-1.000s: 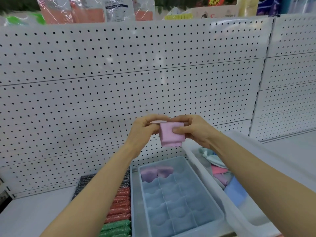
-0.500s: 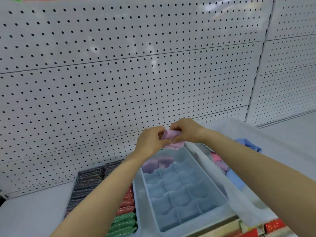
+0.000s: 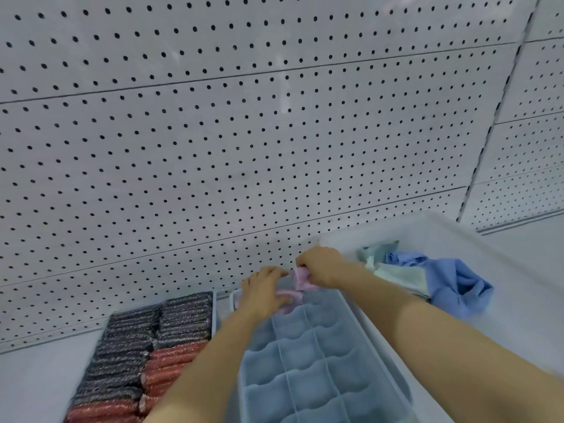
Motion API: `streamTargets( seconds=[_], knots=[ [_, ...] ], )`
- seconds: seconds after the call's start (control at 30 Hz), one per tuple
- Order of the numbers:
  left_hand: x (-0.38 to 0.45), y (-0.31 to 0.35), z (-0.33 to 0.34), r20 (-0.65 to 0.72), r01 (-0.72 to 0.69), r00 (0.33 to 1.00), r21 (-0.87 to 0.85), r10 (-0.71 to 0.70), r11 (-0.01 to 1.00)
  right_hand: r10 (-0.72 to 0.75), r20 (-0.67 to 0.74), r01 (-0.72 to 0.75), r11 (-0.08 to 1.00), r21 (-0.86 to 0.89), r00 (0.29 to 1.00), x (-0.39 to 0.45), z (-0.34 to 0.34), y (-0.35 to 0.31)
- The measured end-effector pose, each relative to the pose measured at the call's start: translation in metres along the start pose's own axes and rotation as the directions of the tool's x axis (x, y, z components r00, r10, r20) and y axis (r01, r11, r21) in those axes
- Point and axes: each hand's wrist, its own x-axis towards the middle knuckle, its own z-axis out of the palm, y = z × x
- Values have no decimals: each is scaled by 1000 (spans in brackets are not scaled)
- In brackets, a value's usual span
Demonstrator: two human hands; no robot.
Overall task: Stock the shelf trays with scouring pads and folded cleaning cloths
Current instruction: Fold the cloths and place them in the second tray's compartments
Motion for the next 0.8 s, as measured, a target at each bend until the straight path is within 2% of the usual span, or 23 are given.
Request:
streamTargets(
  seconds=[0.13,0.3,0.47,0.63,0.8],
  knots=[
    [5,-9,10,-78,-61,996,-139,50,988,-72,140,94,983,-157,988,14,10,-4],
    [10,-14,14,-89,-140,987,-50,135,989,-77,258,151,947,-283,963,21,13,-12],
    [11,-17,16,-107,-166,983,-149,151,975,-59,289,169,912,-373,955,14,13,-14],
    [9,-14,10,-67,-155,987,-203,144,967,-11,325,135,923,-360,946,12,19,-15],
    [8,-14,10,-66,-132,990,-170,122,977,17,355,102,944,-314,935,13,22,-17]
  ],
)
